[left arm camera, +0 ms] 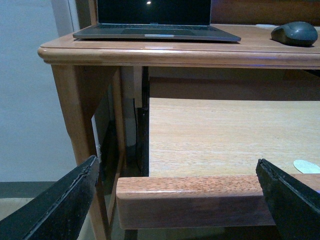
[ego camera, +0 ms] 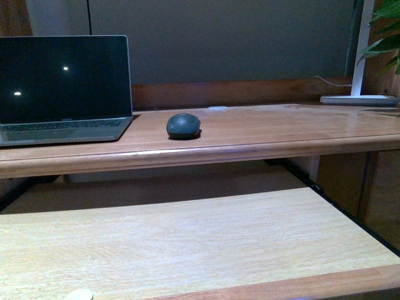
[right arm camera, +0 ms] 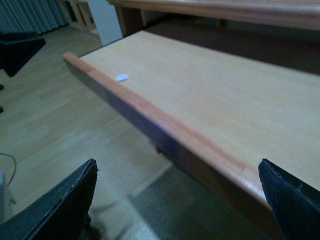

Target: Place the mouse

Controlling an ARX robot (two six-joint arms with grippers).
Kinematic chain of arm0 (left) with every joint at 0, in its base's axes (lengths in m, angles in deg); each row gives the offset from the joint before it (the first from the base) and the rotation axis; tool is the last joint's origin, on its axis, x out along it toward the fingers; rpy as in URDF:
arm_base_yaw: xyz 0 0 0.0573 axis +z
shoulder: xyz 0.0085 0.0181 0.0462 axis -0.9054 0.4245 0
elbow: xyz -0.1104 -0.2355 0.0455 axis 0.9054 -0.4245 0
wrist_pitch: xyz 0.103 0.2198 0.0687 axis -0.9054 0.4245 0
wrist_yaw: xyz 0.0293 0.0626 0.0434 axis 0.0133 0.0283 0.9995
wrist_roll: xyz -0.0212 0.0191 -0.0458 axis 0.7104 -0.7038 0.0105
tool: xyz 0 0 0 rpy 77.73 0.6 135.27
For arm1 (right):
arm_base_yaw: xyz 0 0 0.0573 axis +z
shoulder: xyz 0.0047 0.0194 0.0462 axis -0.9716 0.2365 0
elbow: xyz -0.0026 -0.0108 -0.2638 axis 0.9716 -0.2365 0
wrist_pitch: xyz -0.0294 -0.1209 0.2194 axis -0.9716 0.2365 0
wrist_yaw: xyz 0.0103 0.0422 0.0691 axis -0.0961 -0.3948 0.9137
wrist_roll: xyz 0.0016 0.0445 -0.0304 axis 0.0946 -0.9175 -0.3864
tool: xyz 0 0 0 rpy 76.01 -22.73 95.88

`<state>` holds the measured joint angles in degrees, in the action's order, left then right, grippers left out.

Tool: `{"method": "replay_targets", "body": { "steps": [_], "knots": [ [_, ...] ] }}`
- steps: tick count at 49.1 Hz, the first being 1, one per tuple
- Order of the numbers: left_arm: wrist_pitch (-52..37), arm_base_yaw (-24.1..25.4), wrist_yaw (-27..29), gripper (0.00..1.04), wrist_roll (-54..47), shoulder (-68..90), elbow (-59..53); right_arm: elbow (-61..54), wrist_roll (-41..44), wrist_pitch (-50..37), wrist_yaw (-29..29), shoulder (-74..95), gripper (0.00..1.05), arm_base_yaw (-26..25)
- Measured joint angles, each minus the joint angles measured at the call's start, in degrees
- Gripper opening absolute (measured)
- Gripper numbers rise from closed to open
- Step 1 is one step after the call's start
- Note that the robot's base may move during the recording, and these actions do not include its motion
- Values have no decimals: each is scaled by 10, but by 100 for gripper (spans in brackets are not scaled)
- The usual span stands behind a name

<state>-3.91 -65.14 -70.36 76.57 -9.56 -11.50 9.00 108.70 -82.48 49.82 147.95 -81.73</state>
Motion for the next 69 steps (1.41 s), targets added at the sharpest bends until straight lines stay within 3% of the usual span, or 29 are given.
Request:
{"method": "replay_targets", "body": {
  "steps": [6,10,16,23,31,40,54,62,63,69],
  "knots": [
    [0,0,0,97,0,0,0,1,141,169,-3,4,97,-12],
    [0,0,0,97,0,0,0,-14,217,225,-28,7,97,4],
    [0,0,0,97,0,0,0,-59,230,106,-81,10,97,71],
    [0,0,0,97,0,0,0,-76,148,-82,-154,52,97,153],
    [0,0,0,97,0,0,0,-68,68,-236,-226,128,97,223],
    [0,0,0,97,0,0,0,16,-25,-412,-392,296,97,325],
    [0,0,0,97,0,0,0,209,-80,-436,-575,461,97,400],
    [0,0,0,97,0,0,0,298,-87,-409,-622,519,97,413],
    [0,0,0,97,0,0,0,355,-86,-391,-644,554,97,413],
    [0,0,0,97,0,0,0,366,-88,-381,-652,560,97,414]
  ]
}}
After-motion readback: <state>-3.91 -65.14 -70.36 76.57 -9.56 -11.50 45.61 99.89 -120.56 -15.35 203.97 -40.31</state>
